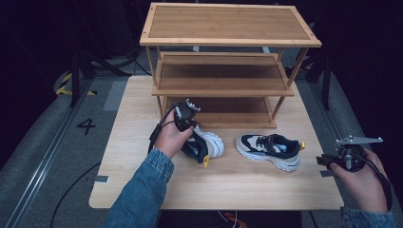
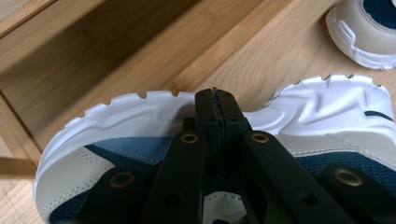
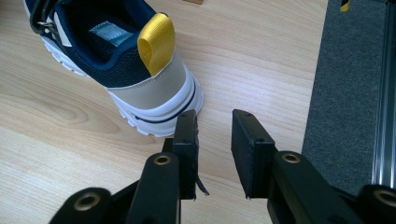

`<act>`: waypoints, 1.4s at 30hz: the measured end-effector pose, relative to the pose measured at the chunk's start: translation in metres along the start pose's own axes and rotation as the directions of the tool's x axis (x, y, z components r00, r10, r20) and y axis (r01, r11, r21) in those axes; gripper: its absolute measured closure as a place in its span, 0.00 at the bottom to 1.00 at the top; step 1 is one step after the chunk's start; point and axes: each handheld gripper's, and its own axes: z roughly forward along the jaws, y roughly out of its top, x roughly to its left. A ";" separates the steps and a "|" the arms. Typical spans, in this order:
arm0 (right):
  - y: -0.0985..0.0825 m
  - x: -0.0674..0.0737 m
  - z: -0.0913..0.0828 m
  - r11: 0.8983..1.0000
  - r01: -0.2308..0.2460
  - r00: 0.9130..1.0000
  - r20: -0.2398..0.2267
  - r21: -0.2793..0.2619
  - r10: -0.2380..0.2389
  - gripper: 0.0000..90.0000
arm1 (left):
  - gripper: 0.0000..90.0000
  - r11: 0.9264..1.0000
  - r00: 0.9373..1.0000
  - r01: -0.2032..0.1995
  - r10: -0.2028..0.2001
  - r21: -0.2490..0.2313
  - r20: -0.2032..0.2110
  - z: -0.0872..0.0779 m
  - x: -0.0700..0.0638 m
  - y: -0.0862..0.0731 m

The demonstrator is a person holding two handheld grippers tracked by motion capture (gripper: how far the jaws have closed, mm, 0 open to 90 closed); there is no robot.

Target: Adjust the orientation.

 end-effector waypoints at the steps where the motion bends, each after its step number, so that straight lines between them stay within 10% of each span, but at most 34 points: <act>1: 0.000 0.000 0.000 1.000 0.001 1.000 0.000 -0.001 -0.001 0.80 | 0.99 1.000 1.000 -0.002 0.002 0.004 -0.002 0.002 0.000 0.002; 6: 0.000 -0.001 -0.003 1.000 0.000 1.000 -0.001 -0.010 0.000 0.80 | 0.94 1.000 1.000 -0.006 0.006 0.003 -0.024 0.010 0.000 0.014; 14: -0.001 -0.002 -0.002 1.000 0.000 1.000 0.000 -0.009 0.000 0.80 | 0.84 0.992 1.000 -0.021 0.018 -0.121 -0.023 -0.021 -0.010 0.020; 24: 0.002 0.003 0.001 1.000 0.007 1.000 -0.007 -0.002 -0.007 0.79 | 0.80 0.992 0.995 -0.083 0.087 -0.094 0.041 -0.041 -0.037 0.014; 34: 0.001 0.002 0.004 1.000 0.001 1.000 -0.016 0.003 -0.001 0.78 | 0.72 0.983 0.978 -0.172 0.178 -0.067 0.109 -0.030 -0.076 0.024; 42: 0.001 0.003 0.003 1.000 0.006 0.999 -0.032 0.002 -0.005 0.76 | 0.45 0.977 0.971 -0.208 0.211 -0.043 0.113 -0.008 -0.094 0.031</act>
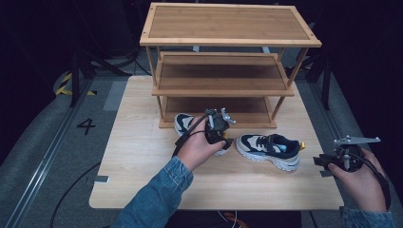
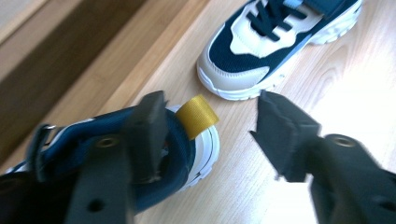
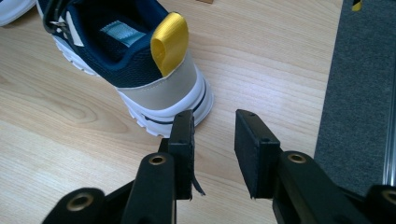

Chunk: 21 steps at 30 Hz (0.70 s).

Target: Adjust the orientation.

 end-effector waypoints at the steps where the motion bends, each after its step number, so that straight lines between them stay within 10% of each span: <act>1: 0.000 0.000 0.000 1.000 -0.001 1.000 -0.001 0.002 0.001 0.76 | 0.42 1.000 1.000 0.008 -0.008 0.009 -0.006 0.002 -0.001 0.000; 12: 0.001 0.003 0.002 1.000 0.013 0.999 -0.046 -0.008 -0.014 0.74 | 0.48 0.994 0.988 -0.029 0.045 0.109 -0.147 0.019 -0.006 0.003; 21: 0.001 0.002 0.003 1.000 0.020 0.999 -0.044 -0.003 -0.020 0.75 | 0.82 0.996 0.992 0.012 0.000 0.091 -0.128 0.022 -0.001 0.001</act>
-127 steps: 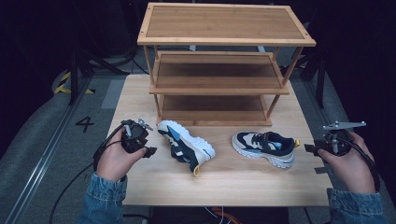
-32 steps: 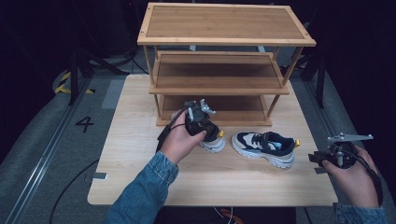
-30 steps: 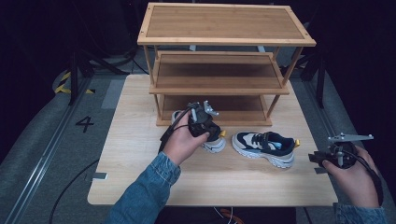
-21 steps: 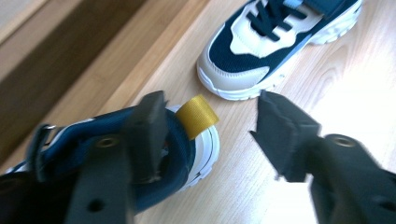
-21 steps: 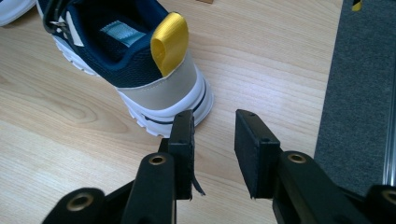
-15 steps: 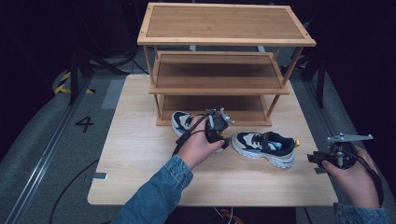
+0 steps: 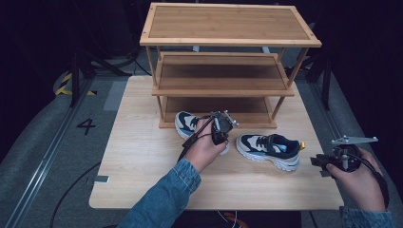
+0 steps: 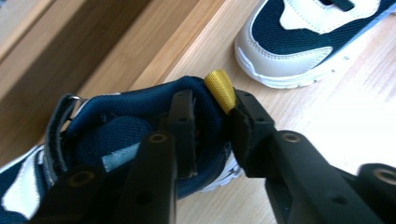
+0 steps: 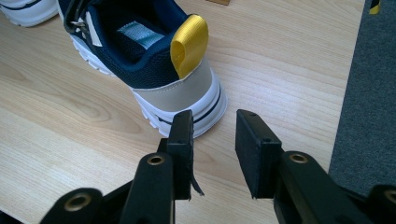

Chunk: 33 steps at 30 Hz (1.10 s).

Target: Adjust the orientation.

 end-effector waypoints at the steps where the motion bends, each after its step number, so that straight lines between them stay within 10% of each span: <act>1: 0.000 0.000 0.000 1.000 -0.001 1.000 0.001 0.001 0.001 0.75 | 0.83 1.000 1.000 0.007 -0.007 0.001 0.003 0.000 0.000 0.000; 22: 0.012 0.006 0.008 1.000 0.025 1.000 -0.016 0.004 -0.025 0.75 | 0.87 0.997 0.995 -0.051 0.046 0.056 0.085 -0.052 0.008 -0.050; 33: 0.027 0.012 0.017 0.998 0.057 0.998 -0.038 -0.001 -0.057 0.75 | 0.86 0.991 0.980 -0.080 0.059 0.106 0.190 -0.081 0.020 -0.095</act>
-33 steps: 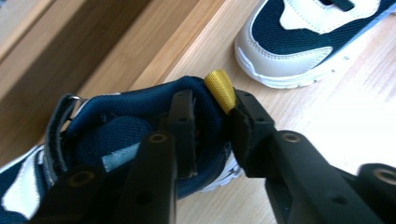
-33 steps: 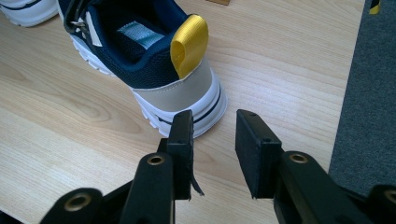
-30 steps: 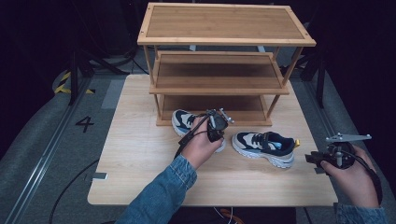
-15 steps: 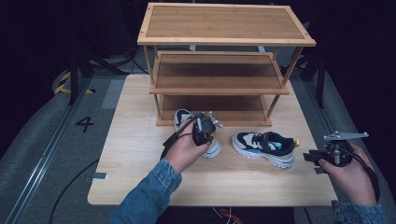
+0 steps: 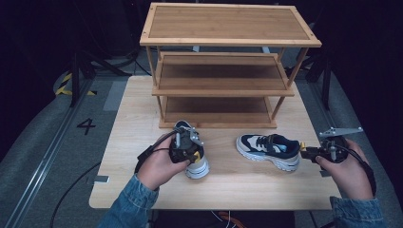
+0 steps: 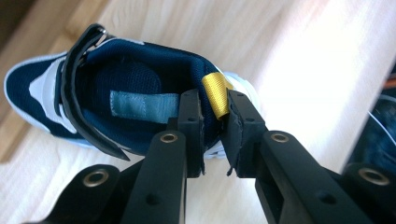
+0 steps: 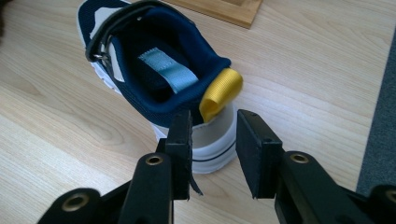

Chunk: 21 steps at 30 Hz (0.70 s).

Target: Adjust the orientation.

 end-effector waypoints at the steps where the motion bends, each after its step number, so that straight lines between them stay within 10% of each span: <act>1: 0.001 0.001 0.001 1.000 0.003 1.000 -0.003 -0.001 -0.003 0.74 | 0.85 1.000 1.000 0.000 0.000 0.006 0.007 -0.001 0.002 -0.002; 9: 0.005 0.002 0.003 1.000 0.010 1.000 -0.012 0.002 -0.010 0.74 | 0.82 1.000 1.000 -0.002 0.001 0.025 0.012 -0.006 0.006 -0.013; 15: 0.005 0.002 0.005 1.000 0.011 1.000 -0.012 0.003 -0.011 0.73 | 0.59 0.998 0.997 0.068 -0.068 -0.012 0.038 0.003 0.005 -0.006; 21: 0.004 0.003 0.005 1.000 0.017 1.000 -0.010 0.007 -0.017 0.73 | 0.66 0.989 0.988 0.134 -0.139 0.067 0.073 0.026 0.005 -0.002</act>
